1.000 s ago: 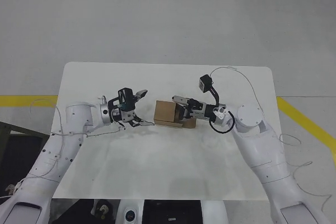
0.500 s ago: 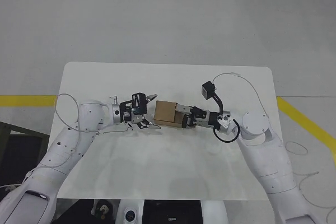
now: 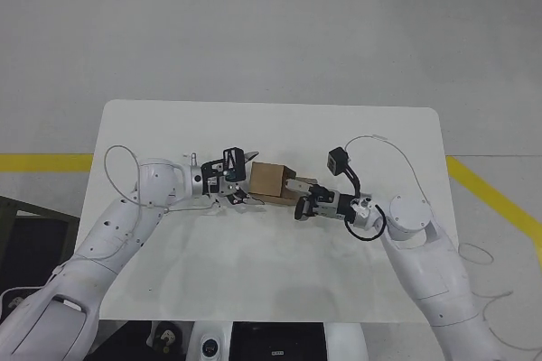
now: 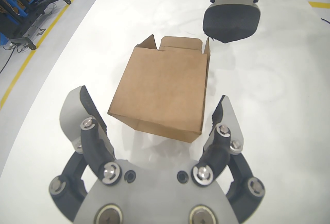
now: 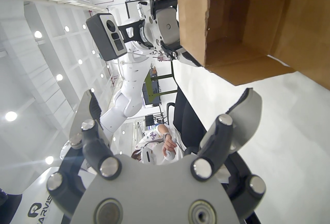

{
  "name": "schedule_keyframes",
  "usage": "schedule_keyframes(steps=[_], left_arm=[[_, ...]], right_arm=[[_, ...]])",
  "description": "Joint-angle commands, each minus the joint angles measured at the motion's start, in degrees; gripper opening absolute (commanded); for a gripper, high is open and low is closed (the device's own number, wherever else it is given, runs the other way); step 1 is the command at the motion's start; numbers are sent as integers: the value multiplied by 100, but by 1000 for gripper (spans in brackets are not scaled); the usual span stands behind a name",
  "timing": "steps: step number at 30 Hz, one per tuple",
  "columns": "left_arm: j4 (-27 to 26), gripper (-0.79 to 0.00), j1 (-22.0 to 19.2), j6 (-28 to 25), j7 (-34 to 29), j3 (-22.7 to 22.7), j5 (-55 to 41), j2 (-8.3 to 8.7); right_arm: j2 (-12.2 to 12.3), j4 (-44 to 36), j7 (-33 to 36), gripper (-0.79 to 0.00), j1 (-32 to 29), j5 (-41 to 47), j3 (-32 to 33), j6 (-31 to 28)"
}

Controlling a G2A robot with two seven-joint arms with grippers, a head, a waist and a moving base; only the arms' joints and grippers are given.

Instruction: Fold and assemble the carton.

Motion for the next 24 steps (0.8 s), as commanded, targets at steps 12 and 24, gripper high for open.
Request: schedule_keyframes(steps=[12, 24], left_arm=[[78, 0, -71, -83, -3, 74, -92, -51], [136, 0, -4, -261, -98, 63, -328, -65]], right_arm=[[-79, 828, -56, 0, 424, 450, -266, -985], [-222, 1658, -75, 0, 849, 1095, -582, -1537]])
